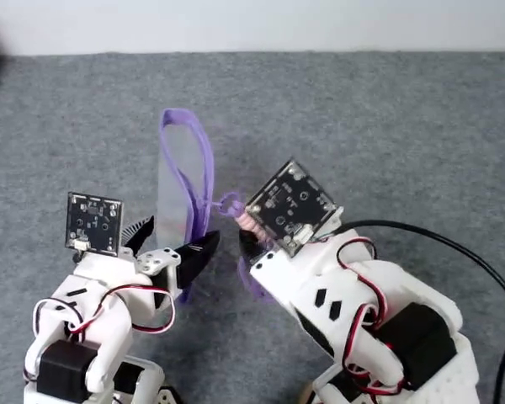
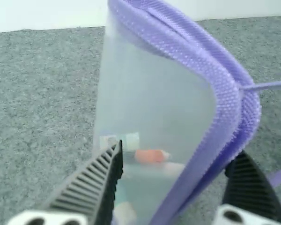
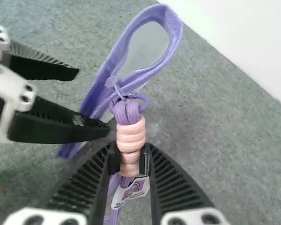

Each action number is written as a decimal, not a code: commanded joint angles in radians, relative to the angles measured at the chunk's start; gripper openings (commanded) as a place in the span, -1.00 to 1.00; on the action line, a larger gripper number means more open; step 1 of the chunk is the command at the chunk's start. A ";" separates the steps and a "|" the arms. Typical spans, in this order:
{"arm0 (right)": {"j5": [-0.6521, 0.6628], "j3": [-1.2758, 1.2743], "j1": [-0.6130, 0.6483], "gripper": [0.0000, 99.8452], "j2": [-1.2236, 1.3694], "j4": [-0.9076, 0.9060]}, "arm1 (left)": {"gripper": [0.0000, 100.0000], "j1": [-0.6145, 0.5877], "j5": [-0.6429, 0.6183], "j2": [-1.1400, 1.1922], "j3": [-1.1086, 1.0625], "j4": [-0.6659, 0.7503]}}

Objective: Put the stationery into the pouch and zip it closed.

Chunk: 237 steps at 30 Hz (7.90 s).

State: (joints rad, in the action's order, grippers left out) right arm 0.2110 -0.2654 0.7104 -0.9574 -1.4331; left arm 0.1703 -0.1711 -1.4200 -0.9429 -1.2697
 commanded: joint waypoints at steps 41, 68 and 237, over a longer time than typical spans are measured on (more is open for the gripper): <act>0.008 -0.103 0.147 -0.98 0.012 0.170 | -0.94 -0.009 0.126 -0.011 0.122 0.035; 0.014 -0.384 0.211 -0.53 0.054 0.596 | -0.96 0.000 0.155 -0.011 0.094 0.037; -0.023 0.443 -0.509 -0.62 0.846 0.122 | -0.43 -0.206 0.101 -0.376 -0.108 -0.034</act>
State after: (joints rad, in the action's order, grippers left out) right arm 0.2186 0.1289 0.1949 -0.0292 -1.2336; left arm -0.0276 -0.0315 -1.7914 -1.0533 -1.2727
